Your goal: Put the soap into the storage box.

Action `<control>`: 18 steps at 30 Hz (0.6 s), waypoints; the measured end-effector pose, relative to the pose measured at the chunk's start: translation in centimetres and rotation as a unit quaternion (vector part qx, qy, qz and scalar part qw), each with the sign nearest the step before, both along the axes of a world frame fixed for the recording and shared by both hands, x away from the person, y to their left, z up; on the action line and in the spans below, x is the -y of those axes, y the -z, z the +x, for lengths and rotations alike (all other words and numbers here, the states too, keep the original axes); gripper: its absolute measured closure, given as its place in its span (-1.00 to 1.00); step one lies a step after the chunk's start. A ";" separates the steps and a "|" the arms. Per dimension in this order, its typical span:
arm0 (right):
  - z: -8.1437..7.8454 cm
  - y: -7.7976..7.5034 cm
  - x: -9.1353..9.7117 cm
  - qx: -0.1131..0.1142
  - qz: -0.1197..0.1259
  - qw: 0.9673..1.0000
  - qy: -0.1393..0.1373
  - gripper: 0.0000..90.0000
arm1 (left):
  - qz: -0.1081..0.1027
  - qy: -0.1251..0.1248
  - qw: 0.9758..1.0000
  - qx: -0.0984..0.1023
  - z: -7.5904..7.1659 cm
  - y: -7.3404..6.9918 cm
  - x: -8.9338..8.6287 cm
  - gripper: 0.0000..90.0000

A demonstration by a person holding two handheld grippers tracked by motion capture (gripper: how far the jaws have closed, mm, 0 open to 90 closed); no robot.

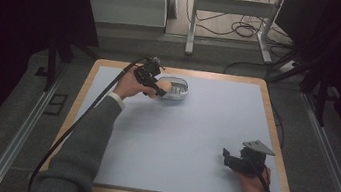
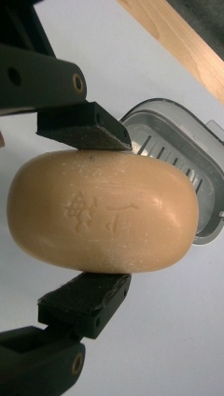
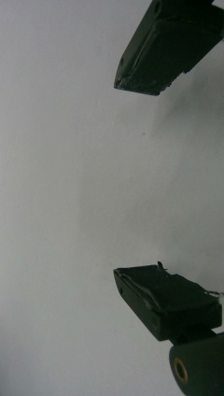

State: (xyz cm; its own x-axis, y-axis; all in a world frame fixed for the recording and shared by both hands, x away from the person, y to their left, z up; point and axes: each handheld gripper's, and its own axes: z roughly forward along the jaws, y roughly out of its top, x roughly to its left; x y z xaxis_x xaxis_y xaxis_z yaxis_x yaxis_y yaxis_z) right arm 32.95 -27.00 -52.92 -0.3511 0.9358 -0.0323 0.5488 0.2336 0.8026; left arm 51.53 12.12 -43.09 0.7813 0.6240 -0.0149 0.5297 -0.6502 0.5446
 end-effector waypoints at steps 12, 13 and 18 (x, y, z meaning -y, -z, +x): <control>0.0 0.0 0.0 -0.001 0.001 1.000 -0.001 -0.81 | 0.006 0.000 1.000 -0.002 1.6 0.3 0.4 -0.28; 0.0 0.0 0.0 -0.001 0.001 1.000 -0.001 -0.81 | 0.006 0.001 1.000 -0.001 1.8 0.4 0.5 -0.28; 0.0 0.0 0.0 0.000 0.000 1.000 -0.001 -0.81 | 0.012 0.006 1.000 -0.004 2.5 0.5 1.0 -0.28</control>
State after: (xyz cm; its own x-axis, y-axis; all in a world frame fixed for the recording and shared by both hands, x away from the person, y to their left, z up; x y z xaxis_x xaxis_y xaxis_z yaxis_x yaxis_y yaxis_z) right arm 32.97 -27.04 -52.92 -0.3528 0.9352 -0.0316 0.5491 0.2343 0.8022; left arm 54.03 11.10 -43.62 0.7885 0.6150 -0.0064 0.5259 -0.6688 0.5255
